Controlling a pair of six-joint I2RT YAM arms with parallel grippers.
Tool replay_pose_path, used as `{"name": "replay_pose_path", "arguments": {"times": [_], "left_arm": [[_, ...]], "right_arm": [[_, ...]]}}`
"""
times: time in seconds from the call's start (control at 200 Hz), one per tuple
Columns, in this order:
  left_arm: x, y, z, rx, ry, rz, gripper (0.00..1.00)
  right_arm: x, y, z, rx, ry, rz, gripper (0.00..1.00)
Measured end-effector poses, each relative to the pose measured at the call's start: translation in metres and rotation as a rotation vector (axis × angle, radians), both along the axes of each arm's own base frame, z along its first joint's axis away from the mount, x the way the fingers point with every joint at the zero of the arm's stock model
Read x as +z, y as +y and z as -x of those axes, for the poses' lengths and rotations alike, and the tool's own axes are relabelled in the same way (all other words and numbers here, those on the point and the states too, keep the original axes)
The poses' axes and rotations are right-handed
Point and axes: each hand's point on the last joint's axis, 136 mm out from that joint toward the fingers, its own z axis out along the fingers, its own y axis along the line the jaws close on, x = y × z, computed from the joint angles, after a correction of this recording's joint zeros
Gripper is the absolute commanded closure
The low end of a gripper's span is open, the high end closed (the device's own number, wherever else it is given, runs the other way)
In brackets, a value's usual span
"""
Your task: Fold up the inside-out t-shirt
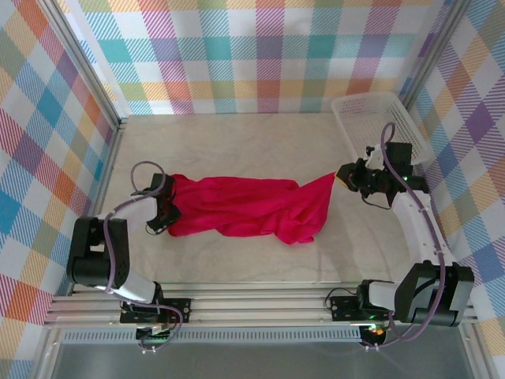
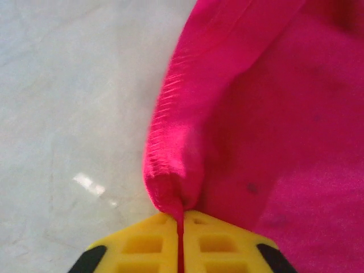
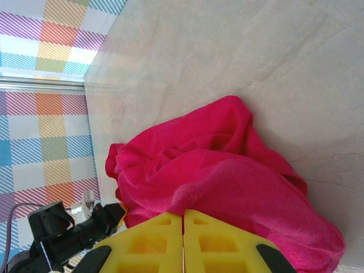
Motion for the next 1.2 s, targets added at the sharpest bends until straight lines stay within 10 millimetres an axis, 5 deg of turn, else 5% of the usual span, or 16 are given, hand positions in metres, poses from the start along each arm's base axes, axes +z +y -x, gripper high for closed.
{"name": "replay_pose_path", "arguments": {"times": [0.18,0.31,0.455,0.55,0.635,0.79,0.945,1.06,1.2], "left_arm": [[0.058,0.006,-0.046,0.009,-0.146,-0.005,1.0],[0.168,0.036,-0.08,0.085,-0.413,-0.035,1.0],[0.286,0.087,-0.067,0.263,-0.743,-0.054,1.0],[0.326,0.103,-0.06,0.317,-0.853,-0.039,1.0],[0.351,0.107,-0.074,0.308,-0.903,-0.009,1.0],[0.337,0.095,-0.116,0.244,-0.87,0.123,1.0],[0.322,0.076,-0.124,0.191,-0.836,0.221,1.0],[0.299,0.051,-0.109,0.14,-0.813,0.285,1.0],[0.249,0.031,-0.08,0.134,-0.721,0.321,1.0]], "right_arm": [[0.022,-0.017,-0.008,-0.037,-0.019,0.004,1.0],[0.078,-0.05,-0.029,-0.116,-0.13,0.006,1.0],[0.128,-0.077,-0.031,-0.188,-0.234,-0.024,1.0],[0.141,-0.078,-0.029,-0.193,-0.249,-0.056,1.0],[0.152,-0.084,-0.034,-0.216,-0.261,-0.071,1.0],[0.172,-0.088,-0.045,-0.226,-0.291,-0.108,1.0],[0.182,-0.074,-0.048,-0.185,-0.314,-0.117,1.0],[0.161,-0.012,-0.049,-0.048,-0.28,-0.096,1.0],[0.091,0.089,-0.04,0.181,-0.141,-0.05,0.99]]}}
